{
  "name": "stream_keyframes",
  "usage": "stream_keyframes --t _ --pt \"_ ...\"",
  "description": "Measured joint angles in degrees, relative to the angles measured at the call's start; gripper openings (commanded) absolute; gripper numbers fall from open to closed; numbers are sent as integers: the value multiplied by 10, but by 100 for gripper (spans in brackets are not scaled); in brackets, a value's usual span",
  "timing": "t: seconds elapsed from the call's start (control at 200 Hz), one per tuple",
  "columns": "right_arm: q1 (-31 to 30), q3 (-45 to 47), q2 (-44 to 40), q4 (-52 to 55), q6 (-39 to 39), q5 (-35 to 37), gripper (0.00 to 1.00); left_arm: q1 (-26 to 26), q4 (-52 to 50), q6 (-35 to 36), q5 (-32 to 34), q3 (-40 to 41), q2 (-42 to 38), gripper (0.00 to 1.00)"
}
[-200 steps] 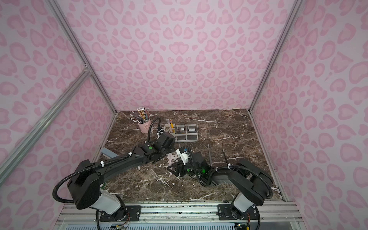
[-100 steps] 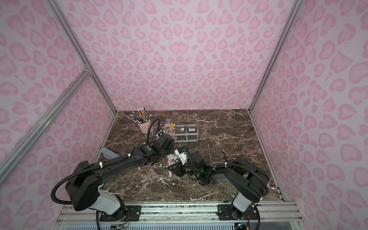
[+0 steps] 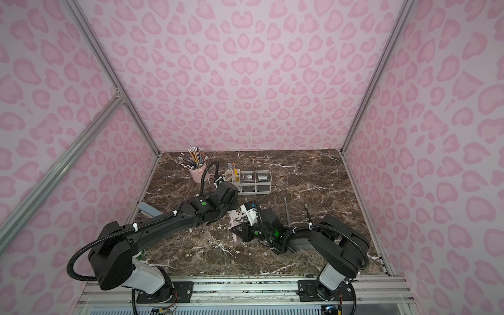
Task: Place the toothbrush into the toothbrush holder
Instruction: Pick up the toothbrush from the center of the board.
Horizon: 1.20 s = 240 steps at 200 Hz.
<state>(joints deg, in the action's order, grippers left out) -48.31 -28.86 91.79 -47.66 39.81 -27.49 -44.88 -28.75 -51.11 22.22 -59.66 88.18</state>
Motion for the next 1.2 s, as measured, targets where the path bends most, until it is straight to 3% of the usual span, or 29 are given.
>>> stream_keyframes --t 0.125,0.265,0.715,1.2 --pt "0 1 -7 -1 -10 -3 0 1 -18 5 -1 -25 -9 53" --pt "0 15 -12 -2 -16 -3 0 13 -57 22 -12 -53 -33 54" --pt "-29 15 -40 37 -67 29 0 64 -152 74 -126 -72 -50 51" --pt "-40 12 -38 59 -92 56 0 89 -185 96 -203 -82 -45 39"
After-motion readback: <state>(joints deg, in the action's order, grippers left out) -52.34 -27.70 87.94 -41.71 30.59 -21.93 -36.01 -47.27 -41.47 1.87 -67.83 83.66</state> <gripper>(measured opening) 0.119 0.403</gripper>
